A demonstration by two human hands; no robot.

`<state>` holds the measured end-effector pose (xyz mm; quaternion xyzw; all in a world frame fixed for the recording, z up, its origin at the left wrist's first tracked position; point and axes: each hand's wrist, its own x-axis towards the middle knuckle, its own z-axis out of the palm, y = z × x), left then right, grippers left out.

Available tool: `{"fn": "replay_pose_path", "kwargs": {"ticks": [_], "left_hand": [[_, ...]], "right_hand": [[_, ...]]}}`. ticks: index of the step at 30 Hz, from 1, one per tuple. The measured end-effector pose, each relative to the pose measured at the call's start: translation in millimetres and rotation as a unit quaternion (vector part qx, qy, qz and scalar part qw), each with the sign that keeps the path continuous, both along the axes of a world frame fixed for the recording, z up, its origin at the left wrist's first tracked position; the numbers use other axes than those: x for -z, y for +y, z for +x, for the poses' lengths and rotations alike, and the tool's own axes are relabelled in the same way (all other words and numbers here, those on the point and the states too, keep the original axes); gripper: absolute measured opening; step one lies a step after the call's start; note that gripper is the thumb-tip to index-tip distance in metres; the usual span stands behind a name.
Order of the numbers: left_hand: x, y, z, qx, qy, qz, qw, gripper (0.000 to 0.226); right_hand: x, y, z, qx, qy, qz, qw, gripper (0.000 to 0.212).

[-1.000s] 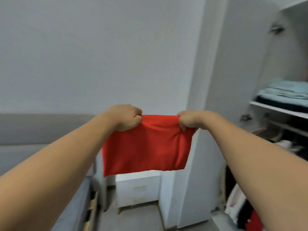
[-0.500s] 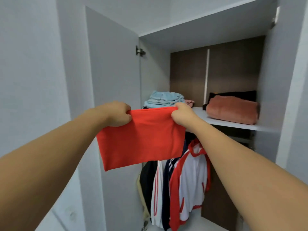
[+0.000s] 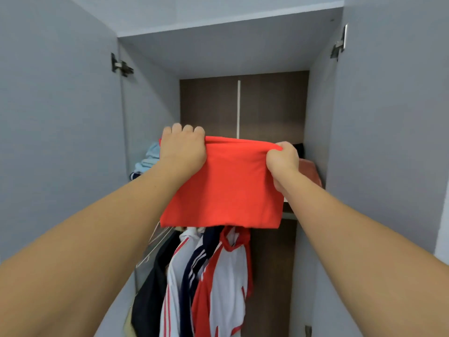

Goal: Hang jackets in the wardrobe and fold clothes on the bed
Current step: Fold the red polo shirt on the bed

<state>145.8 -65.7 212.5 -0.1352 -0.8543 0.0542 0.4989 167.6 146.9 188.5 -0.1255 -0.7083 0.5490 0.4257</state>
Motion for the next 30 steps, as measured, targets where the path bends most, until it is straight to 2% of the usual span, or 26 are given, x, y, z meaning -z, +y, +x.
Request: {"fn": "replay_pose_path", "kwargs": {"ticks": [7, 11, 14, 16, 19, 22, 26, 30], "left_hand": [[-53.7, 67.0, -93.7, 0.077, 0.018, 0.075, 0.994, 0.02], [-89.4, 102.1, -133.2, 0.112, -0.017, 0.113, 0.987, 0.019], [-105.5, 124.9, -158.4, 0.152, -0.056, 0.143, 0.976, 0.014], [-110.4, 140.6, -174.5, 0.184, -0.076, 0.154, 0.968, 0.006], [-114.7, 164.6, -199.8, 0.224, -0.113, 0.159, 0.955, 0.009], [-115.6, 191.7, -227.2, 0.249, -0.18, 0.161, 0.938, 0.036], [-100.6, 227.7, -259.2, 0.265, -0.247, 0.138, 0.922, 0.043], [-74.5, 262.0, -287.5, 0.262, -0.275, 0.1, 0.919, 0.042]], "right_hand": [[-57.6, 54.3, -77.0, 0.093, 0.078, 0.001, 0.993, 0.034], [-82.5, 78.8, -102.6, 0.178, 0.117, 0.075, 0.974, 0.034], [-94.0, 97.8, -115.3, 0.256, 0.107, 0.14, 0.95, 0.035], [-101.0, 109.2, -123.2, 0.299, 0.086, 0.183, 0.933, 0.033], [-109.1, 125.0, -136.8, 0.36, 0.017, 0.255, 0.897, 0.031], [-110.8, 142.1, -155.2, 0.401, -0.074, 0.326, 0.853, 0.033], [-97.7, 166.9, -183.6, 0.443, -0.16, 0.361, 0.805, 0.039], [-64.5, 193.7, -208.1, 0.443, -0.217, 0.376, 0.784, 0.041]]}}
